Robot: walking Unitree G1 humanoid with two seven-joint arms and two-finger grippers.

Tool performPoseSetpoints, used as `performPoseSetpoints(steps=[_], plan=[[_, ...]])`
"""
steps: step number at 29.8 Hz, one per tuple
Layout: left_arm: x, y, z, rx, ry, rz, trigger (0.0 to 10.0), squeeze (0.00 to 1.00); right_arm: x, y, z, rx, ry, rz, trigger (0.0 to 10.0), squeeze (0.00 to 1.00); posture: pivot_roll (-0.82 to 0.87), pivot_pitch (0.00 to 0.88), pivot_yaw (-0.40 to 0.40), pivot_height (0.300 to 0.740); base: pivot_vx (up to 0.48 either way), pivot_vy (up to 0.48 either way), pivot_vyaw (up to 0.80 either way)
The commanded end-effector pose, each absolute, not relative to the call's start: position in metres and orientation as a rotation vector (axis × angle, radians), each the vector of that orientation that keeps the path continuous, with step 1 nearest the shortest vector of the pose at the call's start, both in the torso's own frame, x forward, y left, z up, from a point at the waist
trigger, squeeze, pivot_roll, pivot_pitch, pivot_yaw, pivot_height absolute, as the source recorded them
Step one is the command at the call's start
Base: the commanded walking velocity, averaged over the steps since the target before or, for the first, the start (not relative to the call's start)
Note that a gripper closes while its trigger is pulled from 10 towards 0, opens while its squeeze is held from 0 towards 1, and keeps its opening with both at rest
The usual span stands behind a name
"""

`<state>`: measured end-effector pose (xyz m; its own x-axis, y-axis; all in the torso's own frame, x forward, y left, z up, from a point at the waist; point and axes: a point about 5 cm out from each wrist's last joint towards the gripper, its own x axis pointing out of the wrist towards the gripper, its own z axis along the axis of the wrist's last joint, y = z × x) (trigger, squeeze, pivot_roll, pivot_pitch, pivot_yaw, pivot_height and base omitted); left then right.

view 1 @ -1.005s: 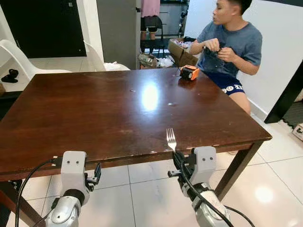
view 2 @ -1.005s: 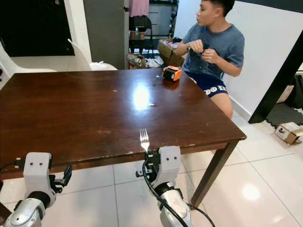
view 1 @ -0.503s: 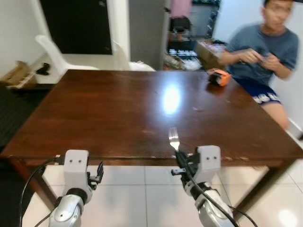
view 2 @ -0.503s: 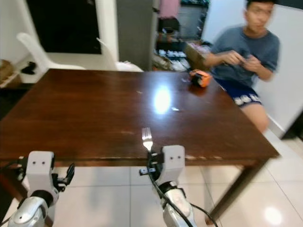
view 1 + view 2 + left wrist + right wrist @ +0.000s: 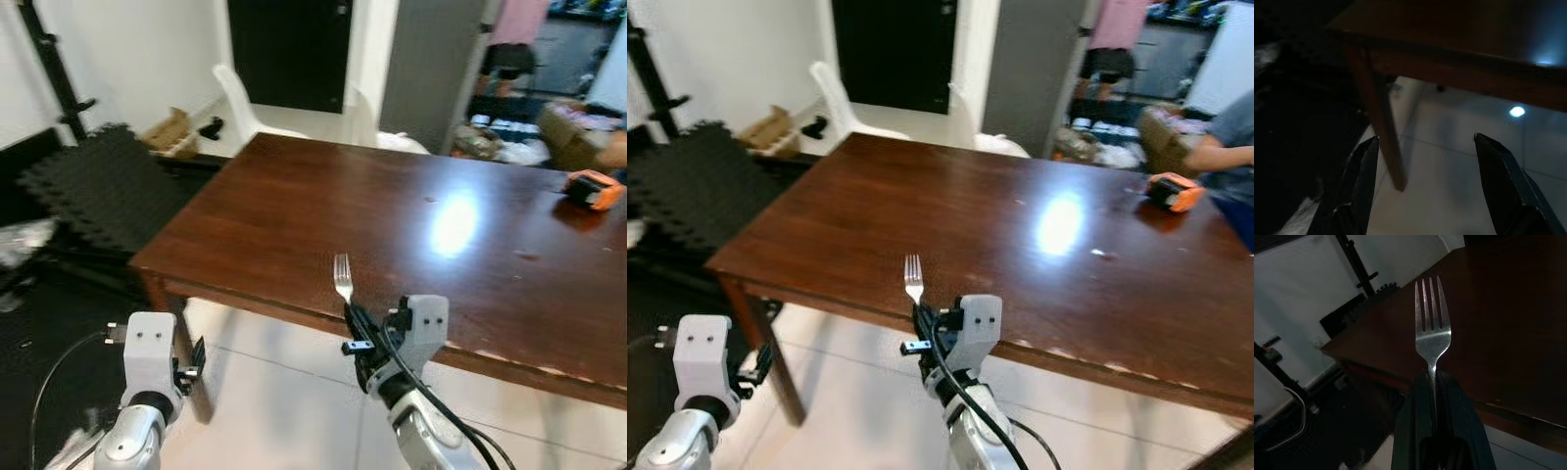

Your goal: Setting the table

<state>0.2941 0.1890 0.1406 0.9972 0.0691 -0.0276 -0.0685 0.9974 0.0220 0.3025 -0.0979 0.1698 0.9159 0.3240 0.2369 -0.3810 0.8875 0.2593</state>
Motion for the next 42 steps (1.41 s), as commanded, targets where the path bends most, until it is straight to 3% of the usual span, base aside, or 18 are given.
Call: performPoseSetpoints(steps=[1,42], plan=[[0.2919,0.1911,0.1331,0.028,0.06,0.081,10.0,0.0,0.3001,-0.0941,0.1697,0.328,-0.186,0.393,10.0,0.0,0.04,0.132,0.042,0.74,0.0,0.0,0.74],[0.2917,0.1929,0.1274,0.041,0.088,0.086,10.0,0.0,0.2958,-0.0894,0.1689,0.365,-0.164,0.455,10.0,0.0,0.05,0.13,0.044,0.74,0.0,0.0,0.74]])
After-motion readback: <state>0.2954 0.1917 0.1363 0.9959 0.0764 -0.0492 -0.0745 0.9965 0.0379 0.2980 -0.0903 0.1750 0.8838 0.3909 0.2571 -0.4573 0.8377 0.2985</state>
